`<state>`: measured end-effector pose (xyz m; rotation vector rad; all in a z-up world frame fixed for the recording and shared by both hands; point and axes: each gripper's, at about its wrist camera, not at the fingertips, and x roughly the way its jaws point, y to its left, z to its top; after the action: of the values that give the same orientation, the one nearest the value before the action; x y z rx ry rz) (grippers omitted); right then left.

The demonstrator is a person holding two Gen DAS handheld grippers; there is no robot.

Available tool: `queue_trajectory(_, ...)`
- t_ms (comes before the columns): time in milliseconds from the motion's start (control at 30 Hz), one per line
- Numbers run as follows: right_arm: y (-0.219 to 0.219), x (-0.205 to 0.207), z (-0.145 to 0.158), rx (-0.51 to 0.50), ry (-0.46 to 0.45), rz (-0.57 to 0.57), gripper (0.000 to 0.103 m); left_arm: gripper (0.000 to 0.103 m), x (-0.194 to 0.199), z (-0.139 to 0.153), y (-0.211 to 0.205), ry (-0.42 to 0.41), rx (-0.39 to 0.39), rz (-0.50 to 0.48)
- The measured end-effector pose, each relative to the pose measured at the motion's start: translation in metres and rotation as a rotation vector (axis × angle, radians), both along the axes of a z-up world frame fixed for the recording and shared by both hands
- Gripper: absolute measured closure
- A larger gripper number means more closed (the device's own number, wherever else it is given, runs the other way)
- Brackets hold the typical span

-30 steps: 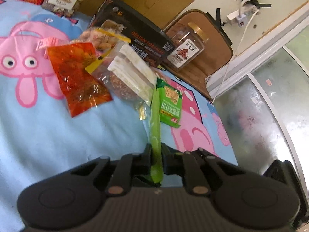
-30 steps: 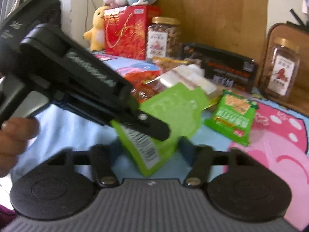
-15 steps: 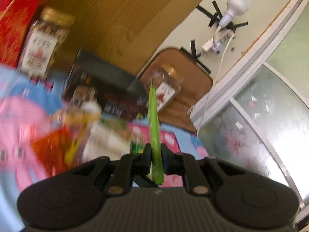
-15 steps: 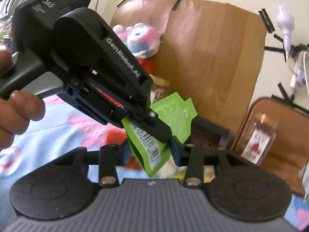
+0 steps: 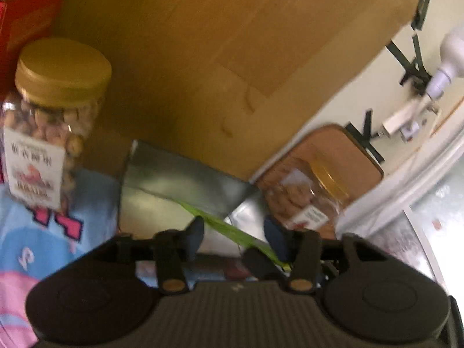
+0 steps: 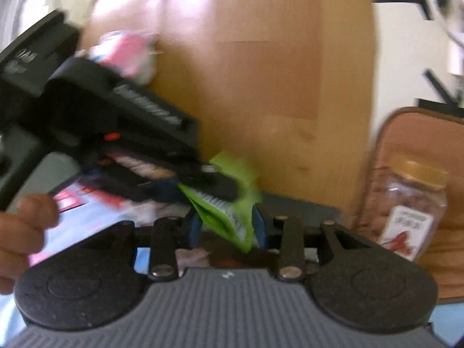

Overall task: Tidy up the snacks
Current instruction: 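Carry the green pouch into the open black box and release it, then reach the left tool to the clear bag of nuts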

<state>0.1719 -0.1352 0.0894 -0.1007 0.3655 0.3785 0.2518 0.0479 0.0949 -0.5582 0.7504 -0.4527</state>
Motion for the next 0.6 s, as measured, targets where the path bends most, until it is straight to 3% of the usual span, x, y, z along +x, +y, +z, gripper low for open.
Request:
queue_trajectory(133, -0.018, 0.002, -0.003, 0.039, 0.012, -0.071, 0.063, 0.055, 0.002, -0.003, 0.009, 0.006, 0.023, 0.018)
queue_trajectory(300, -0.033, -0.019, -0.004, 0.094, 0.029, -0.076, 0.062, 0.055, -0.031, -0.008, 0.023, -0.023, 0.004, -0.002)
queue_trajectory(467, -0.04, -0.044, -0.019, 0.196, 0.164, 0.053, 0.061, 0.055, -0.091, -0.013, 0.037, -0.082, 0.012, -0.026)
queue_trajectory(600, -0.016, -0.054, -0.028, 0.199, 0.241, 0.151, 0.061, 0.055, -0.134, -0.023, 0.059, -0.102, -0.016, 0.034)
